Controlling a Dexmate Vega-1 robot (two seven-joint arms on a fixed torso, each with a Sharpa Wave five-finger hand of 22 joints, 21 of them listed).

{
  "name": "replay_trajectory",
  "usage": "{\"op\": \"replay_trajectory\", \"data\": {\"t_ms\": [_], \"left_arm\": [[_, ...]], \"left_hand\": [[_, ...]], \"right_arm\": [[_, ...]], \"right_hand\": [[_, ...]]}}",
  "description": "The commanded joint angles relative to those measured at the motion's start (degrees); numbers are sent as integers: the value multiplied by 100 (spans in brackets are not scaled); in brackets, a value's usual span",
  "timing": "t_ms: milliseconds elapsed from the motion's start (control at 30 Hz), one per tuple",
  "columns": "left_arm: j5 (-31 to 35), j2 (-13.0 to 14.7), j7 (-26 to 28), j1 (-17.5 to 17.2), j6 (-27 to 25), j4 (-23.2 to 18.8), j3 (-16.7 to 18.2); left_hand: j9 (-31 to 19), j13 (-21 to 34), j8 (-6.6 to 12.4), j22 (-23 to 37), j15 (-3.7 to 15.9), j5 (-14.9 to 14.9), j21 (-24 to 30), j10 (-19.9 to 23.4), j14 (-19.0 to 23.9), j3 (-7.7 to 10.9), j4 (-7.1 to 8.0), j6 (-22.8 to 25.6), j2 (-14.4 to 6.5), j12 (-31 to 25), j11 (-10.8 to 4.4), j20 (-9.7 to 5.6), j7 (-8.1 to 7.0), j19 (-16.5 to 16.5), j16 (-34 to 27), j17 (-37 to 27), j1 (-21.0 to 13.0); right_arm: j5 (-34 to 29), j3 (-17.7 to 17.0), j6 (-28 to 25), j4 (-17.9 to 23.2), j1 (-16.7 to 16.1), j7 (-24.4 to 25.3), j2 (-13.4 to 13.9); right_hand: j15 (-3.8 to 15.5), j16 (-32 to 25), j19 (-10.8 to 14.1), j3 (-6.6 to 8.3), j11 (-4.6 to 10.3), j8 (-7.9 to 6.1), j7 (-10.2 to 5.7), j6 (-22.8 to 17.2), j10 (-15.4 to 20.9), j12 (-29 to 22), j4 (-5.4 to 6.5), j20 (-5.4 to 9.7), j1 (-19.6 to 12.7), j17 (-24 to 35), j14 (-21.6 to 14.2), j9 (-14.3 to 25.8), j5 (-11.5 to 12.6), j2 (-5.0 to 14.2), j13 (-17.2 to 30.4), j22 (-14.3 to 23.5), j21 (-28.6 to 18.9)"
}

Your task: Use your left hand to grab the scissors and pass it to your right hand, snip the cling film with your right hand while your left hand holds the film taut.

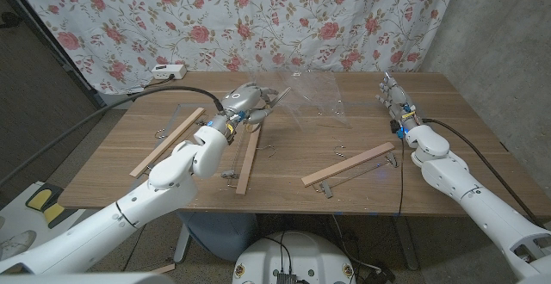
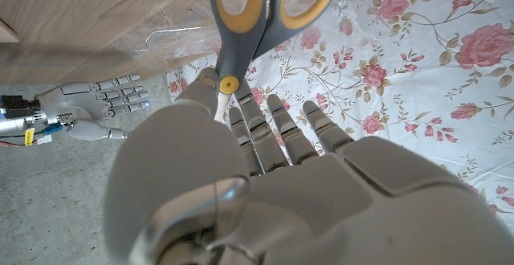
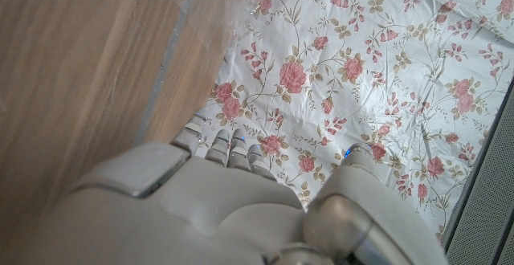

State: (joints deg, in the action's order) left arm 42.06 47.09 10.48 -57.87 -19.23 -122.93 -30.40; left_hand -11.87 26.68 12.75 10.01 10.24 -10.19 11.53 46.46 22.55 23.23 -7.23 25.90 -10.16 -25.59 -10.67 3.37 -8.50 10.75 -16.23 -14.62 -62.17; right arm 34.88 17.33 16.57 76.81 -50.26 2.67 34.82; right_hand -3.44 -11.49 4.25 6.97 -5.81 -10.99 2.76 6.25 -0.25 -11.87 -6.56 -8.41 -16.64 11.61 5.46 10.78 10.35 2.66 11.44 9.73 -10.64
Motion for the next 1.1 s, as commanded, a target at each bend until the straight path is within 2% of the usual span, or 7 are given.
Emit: {"op": "replay_trajectory", "data": {"t_ms": [33, 433, 533, 600, 767, 933, 1100], "left_arm": [[-568, -127, 452, 157, 680, 261, 152], [-1317, -371, 750, 291, 1355, 616, 295], [-1466, -464, 811, 328, 1481, 711, 290], [-1560, -521, 847, 354, 1568, 770, 285], [-1713, -577, 788, 431, 1643, 820, 271], [-1792, -545, 667, 481, 1606, 768, 294], [-1828, -500, 545, 527, 1511, 694, 318]], "left_hand": [[-7, 12, 21, 15, 109, -22, 20, 274, 50, 53, 27, 52, -5, -31, -211, 5, 3, 69, 24, -19, 37], [-9, 10, 27, 16, 122, -22, 17, 296, 49, 57, 28, 73, -3, -13, -212, -1, -23, 68, 18, -27, 48], [-10, 12, 35, 16, 127, -22, 16, 301, 48, 55, 27, 94, -2, -10, -212, 4, -22, 68, 14, -32, 48], [-10, 13, 37, 16, 132, -22, 16, 304, 46, 56, 25, 100, -2, -9, -212, 8, -9, 68, 13, -33, 46], [-11, 15, 37, 16, 138, -22, 14, 308, 45, 55, 22, 105, 0, -2, -212, 4, -16, 66, 7, -40, 47], [-12, 18, 30, 16, 128, -22, 9, 314, 41, 53, 24, 90, 3, 4, -211, 13, -5, 56, 5, -44, 54], [-13, 21, 22, 16, 136, -23, 6, 320, 37, 56, 19, 72, 3, 8, -211, 12, -13, 49, 5, -46, 50]], "right_arm": [[-17, -37, 13, 166, -95, 53, 60], [-10, -105, -75, 502, -272, 123, 192], [29, -113, -125, 585, -307, 81, 231], [24, -113, -160, 659, -340, 80, 267], [110, -126, -192, 763, -404, -19, 301], [211, -141, -191, 808, -468, -134, 314], [255, -106, -191, 786, -481, -322, 356]], "right_hand": [[-13, -32, -3, -48, -23, -24, 17, -25, -34, 7, -14, -26, 61, 15, 28, 8, -5, -27, 15, 8, -17], [-18, -36, -7, -81, -26, -23, 15, -25, -15, -1, -5, -34, 108, 21, 26, 8, -5, -72, 15, 9, -17], [-15, -34, -13, -87, -16, -24, 16, -25, 158, -67, -14, -39, 109, 19, 30, 8, -1, -87, 20, 10, -17], [-34, -45, -22, -59, -15, -31, 27, -33, 401, -157, -32, -50, 69, 13, -1, 9, 8, -52, 35, 11, -17], [-31, -51, -28, -10, -2, -39, 37, -44, 630, -239, -62, -59, -3, 8, -15, 8, 13, 7, 58, 11, -18], [51, -80, -15, 143, 83, -54, 29, -41, 990, -362, -152, -54, -234, 0, -82, 8, 42, 165, 112, 10, -26], [216, -122, 8, 395, 292, -94, -15, -93, 1453, -505, -311, -2, -686, -19, -207, 5, 139, 311, 188, 7, -30]]}}
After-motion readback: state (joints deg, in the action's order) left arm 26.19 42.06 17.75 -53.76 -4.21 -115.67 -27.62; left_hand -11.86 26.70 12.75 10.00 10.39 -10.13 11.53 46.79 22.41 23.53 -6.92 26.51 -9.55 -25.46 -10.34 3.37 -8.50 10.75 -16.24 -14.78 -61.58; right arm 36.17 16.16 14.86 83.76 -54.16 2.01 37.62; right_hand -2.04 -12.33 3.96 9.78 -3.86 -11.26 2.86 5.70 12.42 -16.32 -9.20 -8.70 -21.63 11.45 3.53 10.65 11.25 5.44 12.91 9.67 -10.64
